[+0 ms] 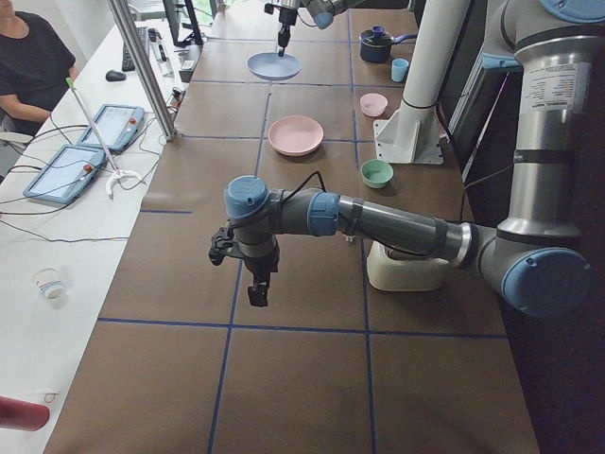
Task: Stack three plates with pink and blue
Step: 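Carry the light blue plate over the pink plate and lower it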
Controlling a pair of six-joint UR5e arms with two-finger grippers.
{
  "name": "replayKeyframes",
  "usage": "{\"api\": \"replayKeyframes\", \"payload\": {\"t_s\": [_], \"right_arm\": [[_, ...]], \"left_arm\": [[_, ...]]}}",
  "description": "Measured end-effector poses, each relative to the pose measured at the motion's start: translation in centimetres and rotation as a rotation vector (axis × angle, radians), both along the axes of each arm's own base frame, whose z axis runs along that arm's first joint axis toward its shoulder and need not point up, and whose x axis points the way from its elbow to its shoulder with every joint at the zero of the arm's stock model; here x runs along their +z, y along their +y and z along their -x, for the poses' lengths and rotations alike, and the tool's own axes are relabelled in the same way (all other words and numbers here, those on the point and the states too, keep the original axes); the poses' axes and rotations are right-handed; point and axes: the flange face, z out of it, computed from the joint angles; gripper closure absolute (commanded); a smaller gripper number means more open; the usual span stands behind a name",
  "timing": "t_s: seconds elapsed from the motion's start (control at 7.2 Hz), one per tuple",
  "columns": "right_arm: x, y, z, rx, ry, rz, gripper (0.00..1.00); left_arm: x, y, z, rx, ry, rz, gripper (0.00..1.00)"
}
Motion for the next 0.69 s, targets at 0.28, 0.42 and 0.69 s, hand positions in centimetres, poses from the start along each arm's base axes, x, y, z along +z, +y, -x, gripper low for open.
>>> {"api": "replayKeyframes", "payload": {"t_s": [0.28, 0.42, 0.69], "right_arm": [[-6.9, 2.2, 7.8, -0.011, 0.062, -0.008, 1.00], [-9.5, 3.6, 11.0, -0.018, 0.089, -0.012, 1.00], [-12.3, 7.0, 16.3, -0.030, 0.121, -0.012, 1.00]], "left_arm": [[2.3, -0.2, 0.8, -0.006, 0.016, -0.003, 0.00], [3.5, -0.2, 1.4, -0.003, 0.027, -0.010, 0.00], [4.8, -0.1, 2.2, 0.001, 0.038, -0.013, 0.00]]}}
